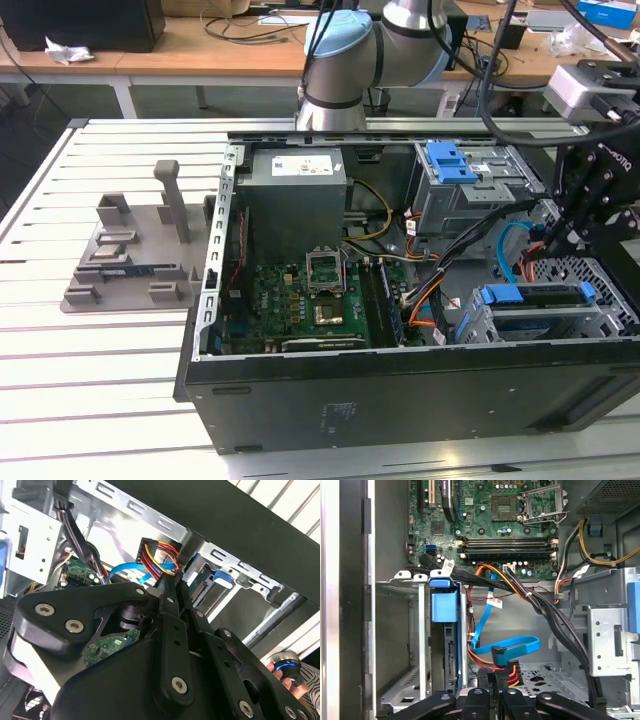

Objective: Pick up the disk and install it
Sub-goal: 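Insert the first disk wire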

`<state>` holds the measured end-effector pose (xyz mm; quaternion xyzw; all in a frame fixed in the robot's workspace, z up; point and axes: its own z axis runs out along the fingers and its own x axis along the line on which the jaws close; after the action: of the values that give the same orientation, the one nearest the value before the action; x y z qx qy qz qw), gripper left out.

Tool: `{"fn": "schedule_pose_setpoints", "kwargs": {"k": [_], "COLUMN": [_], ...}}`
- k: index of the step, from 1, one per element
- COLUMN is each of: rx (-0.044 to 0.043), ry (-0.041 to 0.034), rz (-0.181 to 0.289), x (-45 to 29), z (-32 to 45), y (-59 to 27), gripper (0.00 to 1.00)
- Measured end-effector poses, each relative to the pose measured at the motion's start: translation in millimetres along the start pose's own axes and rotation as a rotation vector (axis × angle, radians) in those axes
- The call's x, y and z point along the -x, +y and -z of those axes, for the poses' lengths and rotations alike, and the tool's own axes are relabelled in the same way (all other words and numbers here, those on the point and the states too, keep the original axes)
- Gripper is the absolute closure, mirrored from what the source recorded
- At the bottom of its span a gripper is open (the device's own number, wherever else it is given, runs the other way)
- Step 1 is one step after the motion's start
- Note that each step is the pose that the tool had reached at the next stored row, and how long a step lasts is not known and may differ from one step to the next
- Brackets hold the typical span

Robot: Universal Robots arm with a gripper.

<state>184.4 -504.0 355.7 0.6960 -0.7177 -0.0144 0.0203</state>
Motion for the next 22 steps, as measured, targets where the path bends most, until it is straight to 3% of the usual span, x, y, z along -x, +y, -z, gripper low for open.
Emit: {"fn": "schedule_pose_setpoints", "kwargs": {"k": [13, 18, 22], "rx": [0.0, -0.0001, -0.0001], "ry": [0.0003, 0.0036, 0.0038], "rz": [0.0, 0.0, 0.001], "x": [-21.6, -30.7, -31.7], "z": [-3.6, -6.6, -8.9], "y": [4.1, 4.0, 4.2], "gripper": [0.83, 0.83, 0.83]}}
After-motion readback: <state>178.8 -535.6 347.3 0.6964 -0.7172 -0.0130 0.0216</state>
